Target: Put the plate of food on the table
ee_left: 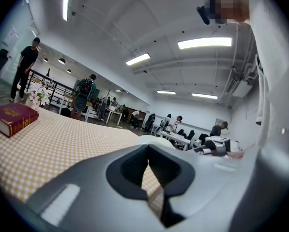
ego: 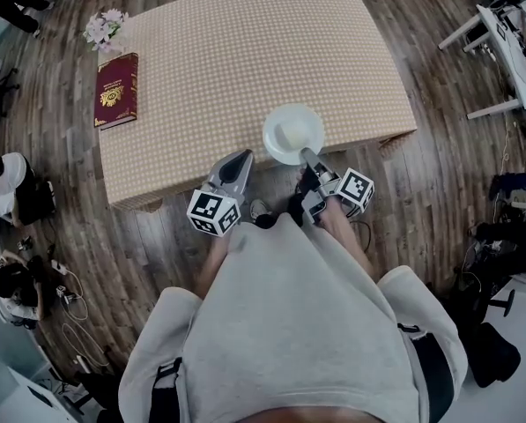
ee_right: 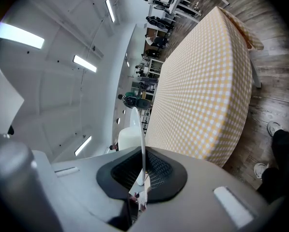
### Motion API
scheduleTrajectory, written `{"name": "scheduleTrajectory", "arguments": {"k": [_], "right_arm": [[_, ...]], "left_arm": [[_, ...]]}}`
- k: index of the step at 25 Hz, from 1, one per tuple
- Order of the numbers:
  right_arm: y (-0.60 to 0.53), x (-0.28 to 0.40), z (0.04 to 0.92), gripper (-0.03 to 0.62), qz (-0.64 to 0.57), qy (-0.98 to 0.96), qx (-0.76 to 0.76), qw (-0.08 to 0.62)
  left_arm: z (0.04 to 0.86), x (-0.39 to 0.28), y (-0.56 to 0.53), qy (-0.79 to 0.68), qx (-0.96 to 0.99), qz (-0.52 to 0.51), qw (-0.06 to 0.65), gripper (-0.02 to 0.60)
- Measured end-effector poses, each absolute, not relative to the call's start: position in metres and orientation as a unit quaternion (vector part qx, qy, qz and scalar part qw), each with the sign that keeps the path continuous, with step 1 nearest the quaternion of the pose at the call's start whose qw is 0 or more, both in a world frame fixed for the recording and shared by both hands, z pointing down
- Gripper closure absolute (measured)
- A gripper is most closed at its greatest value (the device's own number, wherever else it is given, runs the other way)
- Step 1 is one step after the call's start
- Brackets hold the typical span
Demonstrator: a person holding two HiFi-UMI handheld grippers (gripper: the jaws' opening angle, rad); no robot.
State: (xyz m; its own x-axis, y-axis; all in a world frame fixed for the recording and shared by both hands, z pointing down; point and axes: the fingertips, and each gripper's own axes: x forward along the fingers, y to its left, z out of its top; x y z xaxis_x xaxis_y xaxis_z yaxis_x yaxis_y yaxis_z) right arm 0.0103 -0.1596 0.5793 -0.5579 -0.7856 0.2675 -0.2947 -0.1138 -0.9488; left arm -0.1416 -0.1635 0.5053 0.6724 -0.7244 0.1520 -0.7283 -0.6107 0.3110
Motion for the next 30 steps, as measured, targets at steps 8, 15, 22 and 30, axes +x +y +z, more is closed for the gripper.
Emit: {"name": "scheduleTrajectory", "arguments": {"k": [8,15,22,30], "right_arm": [[-0.187,0.04,0.577,0.583,-0.62,0.65,-0.39,0.205],[-0.218,0.072,0.577,0.583,-0.629,0.661,-0.365,0.184],[-0.238,0.099,0.581,0.583,-0.638,0.671,-0.343,0.158],[-0.254,0.093,0.589,0.583,-0.649,0.668,-0.324,0.164]], "left_arm": [[0.511,-0.105,-0.182,-0.427,0.886,0.008,0.179,0.573],[0.503,-0.062,-0.213,-0.454,0.875,0.001,0.169,0.574],[0.502,-0.029,-0.228,-0.479,0.863,0.0,0.163,0.574],[0.518,-0.028,-0.239,-0.484,0.856,0.007,0.179,0.574]]}}
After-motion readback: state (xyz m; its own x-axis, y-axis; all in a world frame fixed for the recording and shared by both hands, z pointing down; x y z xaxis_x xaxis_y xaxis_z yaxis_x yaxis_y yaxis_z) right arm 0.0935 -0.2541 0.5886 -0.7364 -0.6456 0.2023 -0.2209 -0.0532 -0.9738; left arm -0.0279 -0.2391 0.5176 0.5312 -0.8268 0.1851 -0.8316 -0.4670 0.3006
